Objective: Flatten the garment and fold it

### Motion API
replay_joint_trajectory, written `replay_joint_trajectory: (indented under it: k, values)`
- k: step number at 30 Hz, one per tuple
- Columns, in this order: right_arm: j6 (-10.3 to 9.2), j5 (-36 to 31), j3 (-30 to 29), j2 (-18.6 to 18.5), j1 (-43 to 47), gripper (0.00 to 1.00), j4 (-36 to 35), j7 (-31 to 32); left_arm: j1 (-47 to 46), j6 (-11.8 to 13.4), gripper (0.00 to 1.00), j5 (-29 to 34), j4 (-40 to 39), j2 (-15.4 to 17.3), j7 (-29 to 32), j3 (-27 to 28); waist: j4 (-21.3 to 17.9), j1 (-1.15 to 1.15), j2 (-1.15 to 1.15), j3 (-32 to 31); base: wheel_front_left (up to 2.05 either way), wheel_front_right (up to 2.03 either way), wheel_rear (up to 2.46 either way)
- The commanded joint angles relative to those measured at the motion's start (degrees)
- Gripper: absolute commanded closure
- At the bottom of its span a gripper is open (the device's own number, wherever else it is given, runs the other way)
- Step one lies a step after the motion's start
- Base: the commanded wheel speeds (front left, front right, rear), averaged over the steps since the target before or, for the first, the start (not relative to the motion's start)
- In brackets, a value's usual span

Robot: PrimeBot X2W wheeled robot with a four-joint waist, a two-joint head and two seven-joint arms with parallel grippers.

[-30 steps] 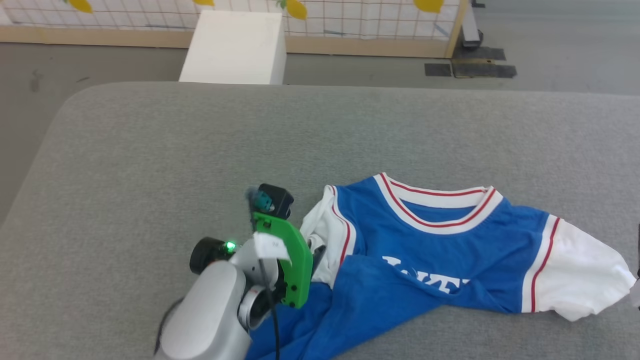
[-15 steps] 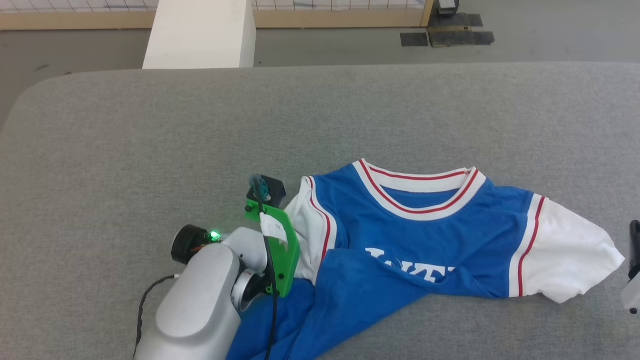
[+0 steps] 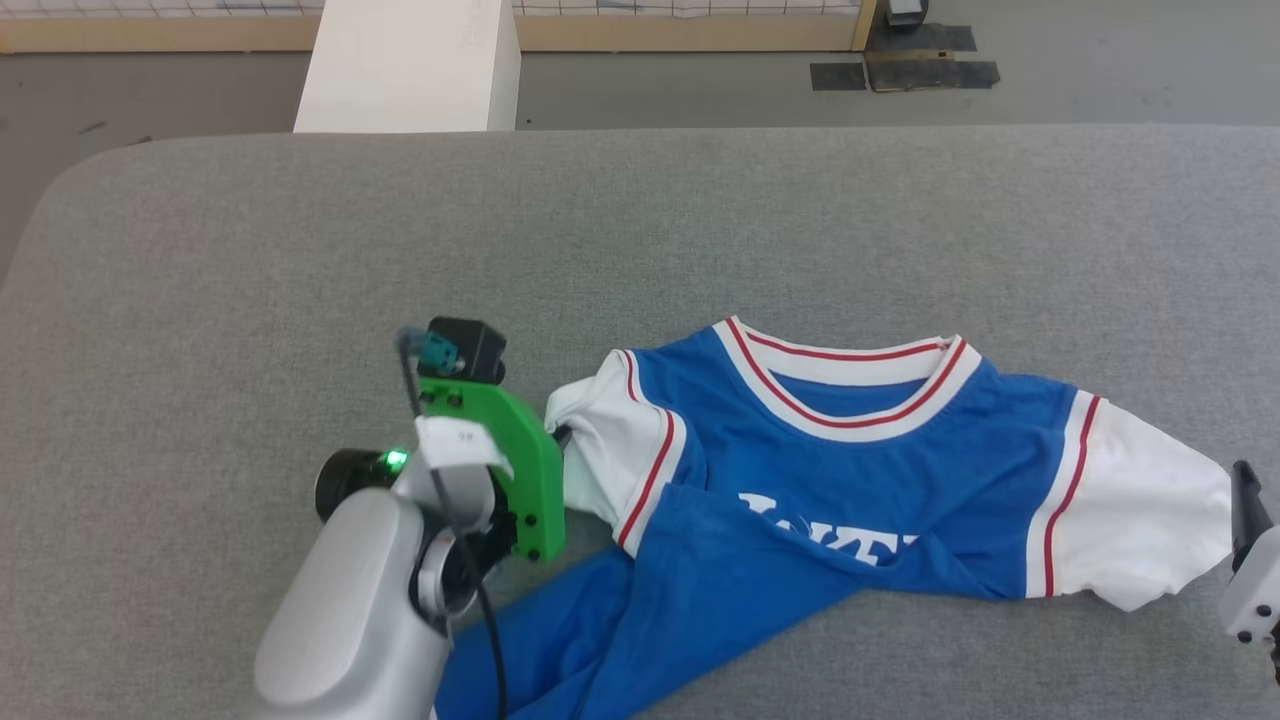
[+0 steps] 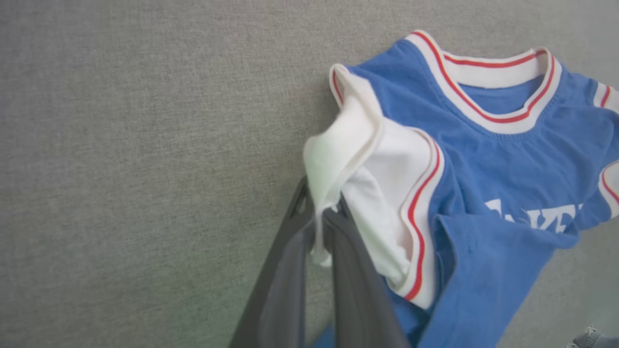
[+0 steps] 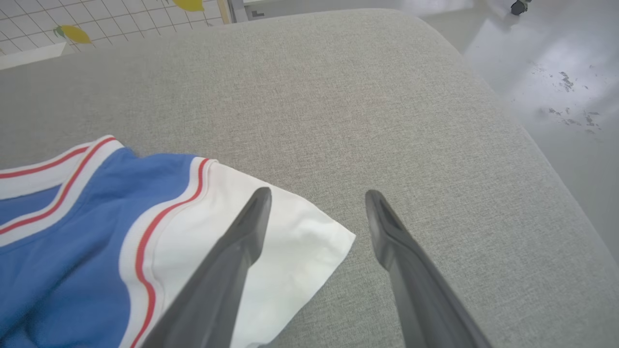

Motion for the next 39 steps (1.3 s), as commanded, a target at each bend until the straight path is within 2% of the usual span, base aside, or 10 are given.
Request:
replay_joint_trajectory:
  k: [1,6,12,22,23,24,25,28,32,39]
  values:
    - [-0.08,-0.7,0.6,-0.9,0.5,0.00,0.3,1.0,2.0,0.4,1.00,-0.7,-1.7,0.5,-0.2,0.3,0.1,-0.01,0.00,0.2,0.00,0.00,0.00]
    - [-0.08,-4.1,2.1,-5.0,-1.6,0.00,4.6,7.2,6.0,1.5,1.00,-1.7,-8.2,0.7,-0.1,0.8,0.3,-0.01,0.00,1.6,0.00,0.00,0.00]
    - [-0.08,-6.4,4.2,-8.6,-4.4,0.00,9.5,12.7,7.2,2.0,1.00,-2.2,-11.6,0.3,0.3,0.2,1.5,-0.01,0.00,3.8,0.00,0.00,0.00]
    - [-0.08,-5.3,8.9,-9.5,-5.7,0.00,15.5,17.3,7.3,2.4,1.00,-2.3,-13.1,0.5,0.3,-0.1,2.2,-0.01,0.00,5.8,0.00,0.00,0.00]
    - [-0.08,-4.8,9.1,-9.4,-5.7,0.50,15.9,18.0,7.3,2.4,1.00,-2.3,-13.1,0.5,0.3,-0.2,2.3,-0.01,0.00,5.8,0.00,0.00,0.00]
    - [-0.08,-3.9,9.4,-9.2,-5.7,0.95,16.1,18.7,7.3,2.4,1.00,-2.4,-13.1,0.5,0.3,-0.2,2.4,-0.01,0.00,5.8,0.00,0.00,0.00]
    - [-0.08,-3.2,9.7,-9.1,-5.6,1.00,16.1,19.2,7.2,2.4,1.00,-2.4,-13.1,0.4,0.2,-0.3,2.4,-0.01,0.00,5.7,0.00,0.00,0.00]
    - [-0.08,-0.7,10.7,-9.6,-5.4,1.00,15.0,19.8,7.4,2.1,1.00,-2.9,-13.0,0.3,-0.4,-0.3,2.3,-0.01,0.00,4.8,0.00,0.00,0.00]
    - [-0.08,2.6,11.0,-10.0,-6.4,1.00,11.7,17.7,7.3,1.3,1.00,-4.5,-13.1,-0.4,-1.8,0.2,1.8,-0.01,0.00,2.7,0.00,0.00,0.00]
    - [-0.08,11.3,10.4,-9.8,-13.7,1.00,4.4,14.4,1.7,0.1,1.00,-7.6,-13.4,-0.6,-3.9,3.4,1.0,-0.01,0.00,-2.2,0.00,0.00,0.00]
